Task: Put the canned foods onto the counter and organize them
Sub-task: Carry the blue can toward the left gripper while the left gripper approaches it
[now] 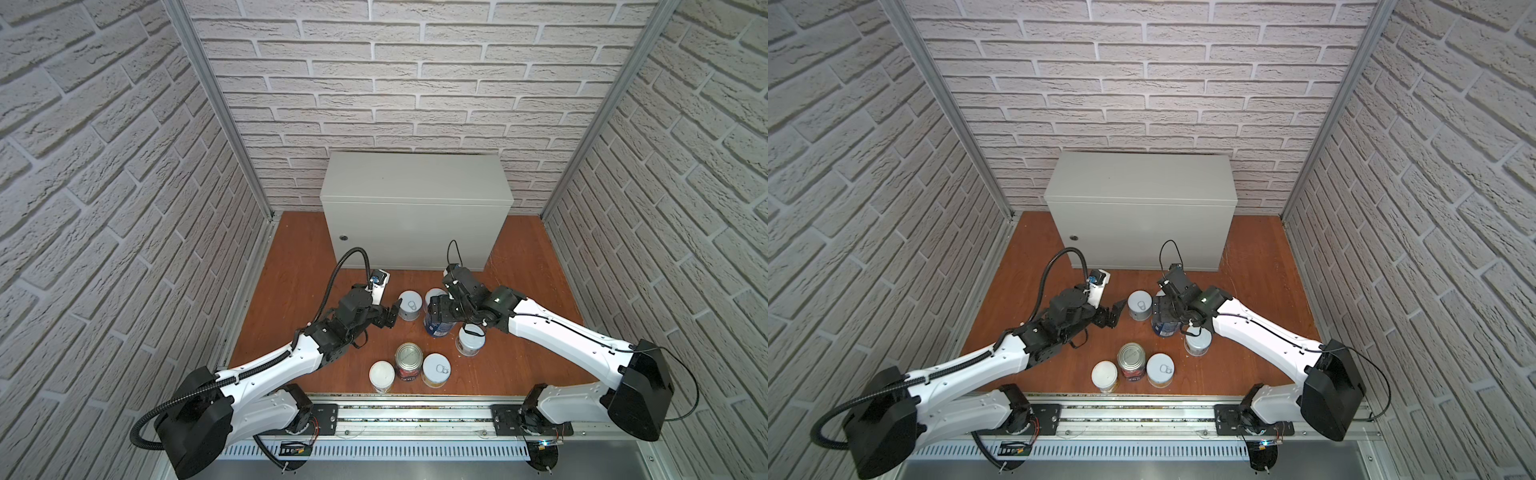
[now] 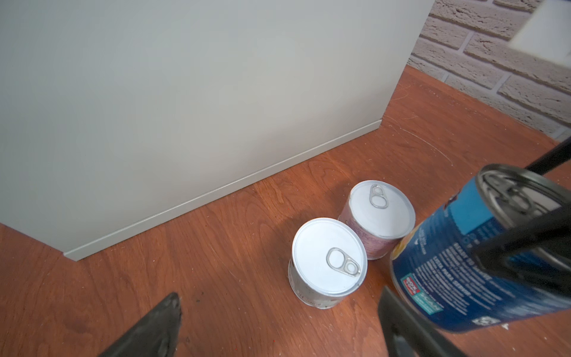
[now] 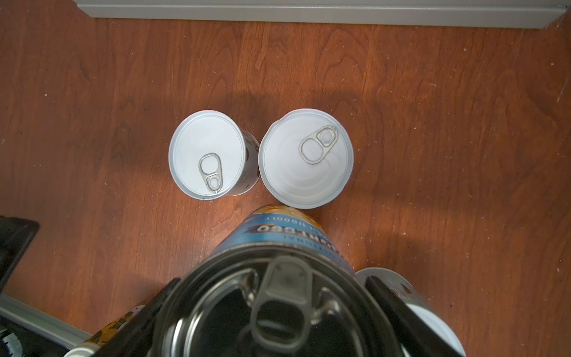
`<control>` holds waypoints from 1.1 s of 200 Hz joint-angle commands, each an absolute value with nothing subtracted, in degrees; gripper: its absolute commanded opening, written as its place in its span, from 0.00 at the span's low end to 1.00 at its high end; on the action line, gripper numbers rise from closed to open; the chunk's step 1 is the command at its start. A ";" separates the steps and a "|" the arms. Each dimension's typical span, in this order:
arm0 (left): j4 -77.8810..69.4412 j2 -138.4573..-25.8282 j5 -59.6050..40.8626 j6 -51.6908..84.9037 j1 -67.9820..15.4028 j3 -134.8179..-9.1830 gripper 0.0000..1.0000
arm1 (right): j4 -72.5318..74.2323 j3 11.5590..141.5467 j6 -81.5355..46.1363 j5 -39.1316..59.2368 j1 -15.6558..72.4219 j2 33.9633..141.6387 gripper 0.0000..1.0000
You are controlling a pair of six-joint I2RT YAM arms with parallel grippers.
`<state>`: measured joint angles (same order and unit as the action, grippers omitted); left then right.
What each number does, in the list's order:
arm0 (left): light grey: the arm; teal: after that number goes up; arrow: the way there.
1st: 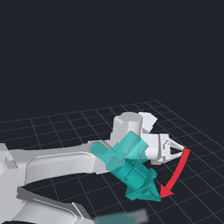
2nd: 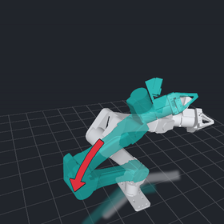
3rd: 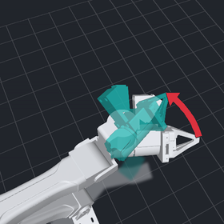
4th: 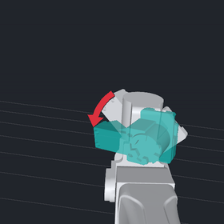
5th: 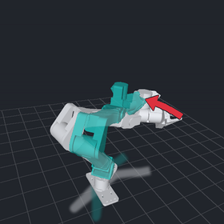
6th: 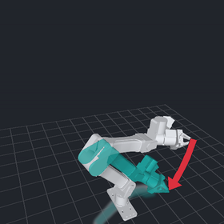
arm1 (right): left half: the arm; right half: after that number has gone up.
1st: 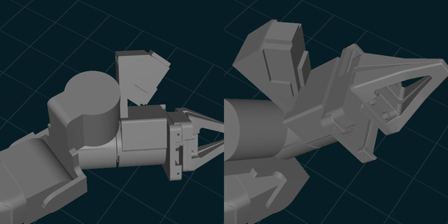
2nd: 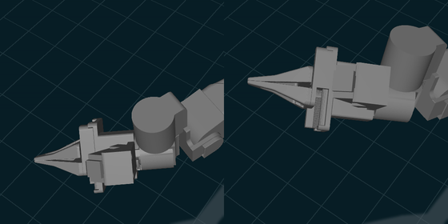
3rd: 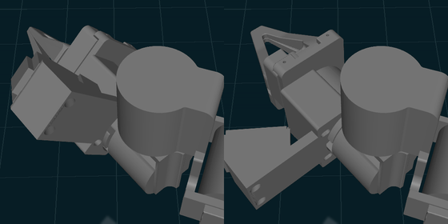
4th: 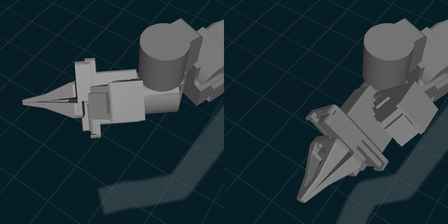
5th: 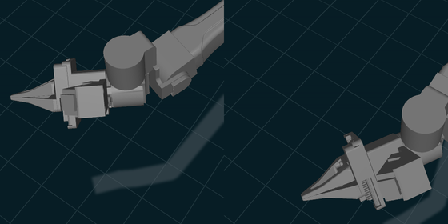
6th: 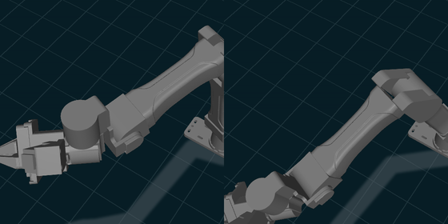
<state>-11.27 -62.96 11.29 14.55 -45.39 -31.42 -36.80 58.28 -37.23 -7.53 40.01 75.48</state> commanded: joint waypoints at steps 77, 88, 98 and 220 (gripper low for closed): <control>-12.71 -63.34 14.43 13.76 -45.62 -31.82 0.98 | -31.87 61.46 -35.57 -0.17 35.99 69.18 0.67; -13.03 -62.96 13.35 13.43 -45.65 -31.58 0.98 | -31.55 61.28 -35.64 0.64 35.56 69.08 0.67; -13.54 -62.38 11.69 12.80 -45.77 -31.26 0.98 | -31.32 61.26 -35.67 1.32 35.21 69.02 0.66; -21.80 -58.24 -9.58 6.57 -48.53 -27.06 0.98 | -29.87 62.79 -35.86 7.85 32.72 68.36 0.64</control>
<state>-18.00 -57.82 -4.54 8.23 -47.59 -26.79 -37.12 58.33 -35.55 4.62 33.08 72.25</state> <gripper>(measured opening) 0.982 0.879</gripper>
